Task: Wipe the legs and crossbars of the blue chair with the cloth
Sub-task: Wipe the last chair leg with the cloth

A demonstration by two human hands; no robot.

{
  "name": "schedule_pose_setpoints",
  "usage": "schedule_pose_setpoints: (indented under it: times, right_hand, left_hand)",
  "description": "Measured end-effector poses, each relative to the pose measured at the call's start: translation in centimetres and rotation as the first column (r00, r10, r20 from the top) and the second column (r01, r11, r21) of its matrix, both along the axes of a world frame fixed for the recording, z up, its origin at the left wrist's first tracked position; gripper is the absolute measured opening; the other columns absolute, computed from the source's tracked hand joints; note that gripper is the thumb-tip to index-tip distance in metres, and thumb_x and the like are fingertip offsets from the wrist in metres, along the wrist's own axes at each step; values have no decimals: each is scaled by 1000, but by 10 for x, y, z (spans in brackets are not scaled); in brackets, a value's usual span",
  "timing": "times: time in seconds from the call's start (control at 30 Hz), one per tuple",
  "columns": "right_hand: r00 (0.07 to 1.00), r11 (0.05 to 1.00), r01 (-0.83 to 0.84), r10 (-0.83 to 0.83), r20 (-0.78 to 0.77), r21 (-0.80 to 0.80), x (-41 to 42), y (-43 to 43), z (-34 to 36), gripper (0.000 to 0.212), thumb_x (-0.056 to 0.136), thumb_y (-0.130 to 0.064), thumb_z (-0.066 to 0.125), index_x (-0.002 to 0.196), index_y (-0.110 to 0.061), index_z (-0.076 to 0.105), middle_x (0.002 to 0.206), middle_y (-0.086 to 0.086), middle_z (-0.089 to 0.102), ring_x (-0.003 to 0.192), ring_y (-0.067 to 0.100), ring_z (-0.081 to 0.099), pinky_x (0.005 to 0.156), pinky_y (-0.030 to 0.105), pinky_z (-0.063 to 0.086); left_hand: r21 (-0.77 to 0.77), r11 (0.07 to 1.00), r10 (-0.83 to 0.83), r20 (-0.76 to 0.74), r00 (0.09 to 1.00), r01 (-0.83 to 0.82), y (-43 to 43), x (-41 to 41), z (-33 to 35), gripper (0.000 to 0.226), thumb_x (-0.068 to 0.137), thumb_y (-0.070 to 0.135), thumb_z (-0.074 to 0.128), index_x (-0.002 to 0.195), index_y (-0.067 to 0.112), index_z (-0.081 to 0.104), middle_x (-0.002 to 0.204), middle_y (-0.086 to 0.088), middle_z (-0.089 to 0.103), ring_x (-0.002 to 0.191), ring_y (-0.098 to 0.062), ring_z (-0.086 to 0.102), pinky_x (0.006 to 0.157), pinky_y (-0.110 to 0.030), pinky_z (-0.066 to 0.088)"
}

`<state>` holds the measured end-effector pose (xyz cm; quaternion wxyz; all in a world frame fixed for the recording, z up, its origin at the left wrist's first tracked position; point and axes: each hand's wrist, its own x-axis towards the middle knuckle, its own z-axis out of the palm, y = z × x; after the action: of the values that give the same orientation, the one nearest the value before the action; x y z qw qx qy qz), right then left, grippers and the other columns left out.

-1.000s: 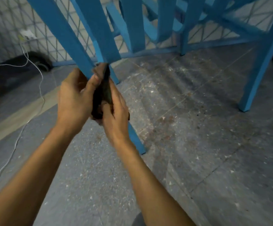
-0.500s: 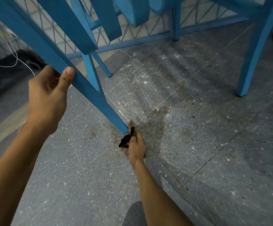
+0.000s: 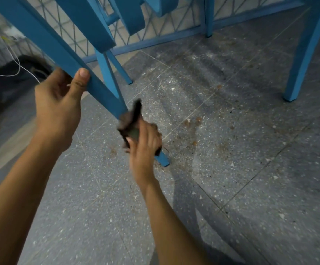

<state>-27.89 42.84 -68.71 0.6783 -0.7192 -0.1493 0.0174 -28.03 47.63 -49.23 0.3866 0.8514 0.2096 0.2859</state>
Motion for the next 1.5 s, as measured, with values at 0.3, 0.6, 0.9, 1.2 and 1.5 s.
schedule_pose_setpoints:
  times: [0.3, 0.6, 0.9, 1.2, 1.5]
  right_hand:
    - [828, 899, -210, -45, -558, -384, 12, -13, -56, 57, 88, -15, 61, 139, -10, 36, 141, 17, 39, 134, 35, 33, 112, 52, 21]
    - [999, 996, 41, -40, 9, -78, 18, 19, 59, 63, 88, -36, 63, 142, -20, 36, 134, 9, 46, 123, 27, 38, 107, 45, 23]
    - [932, 963, -142, 52, -359, -229, -3, -27, -98, 44, 88, -1, 61, 131, -5, 49, 120, 14, 55, 111, 30, 55, 93, 44, 48]
    - [982, 981, -121, 96, -163, -153, 22, -20, -16, 35, 78, -26, 76, 112, -19, 66, 109, 3, 66, 101, 18, 60, 88, 28, 49]
    - [756, 915, -390, 382, -532, 102, 25, -38, -48, 52, 84, -22, 71, 131, -25, 50, 122, -2, 62, 117, 22, 57, 91, 33, 54]
  left_hand:
    - [-2, 1000, -22, 45, 999, 22, 4, 2, -6, 7, 96, 31, 52, 100, 34, 56, 99, 18, 63, 97, 6, 60, 85, -15, 50]
    - [13, 999, -35, 35, 999, 34, 7, 3, -5, 6, 96, 34, 51, 98, 38, 55, 94, 21, 64, 92, 11, 60, 81, -14, 50]
    - [29, 999, -34, 45, 998, 33, 11, 3, -7, 11, 96, 30, 53, 107, 30, 58, 98, 19, 65, 94, 7, 60, 81, -17, 50]
    - [-18, 999, -43, 69, 997, 44, 13, 1, -9, 15, 95, 30, 54, 110, 28, 58, 103, 20, 65, 95, 9, 61, 78, -12, 48]
    - [-41, 997, -64, 45, 997, 66, 16, 0, -11, 12, 94, 32, 55, 106, 30, 59, 98, 17, 66, 92, 4, 63, 79, -17, 51]
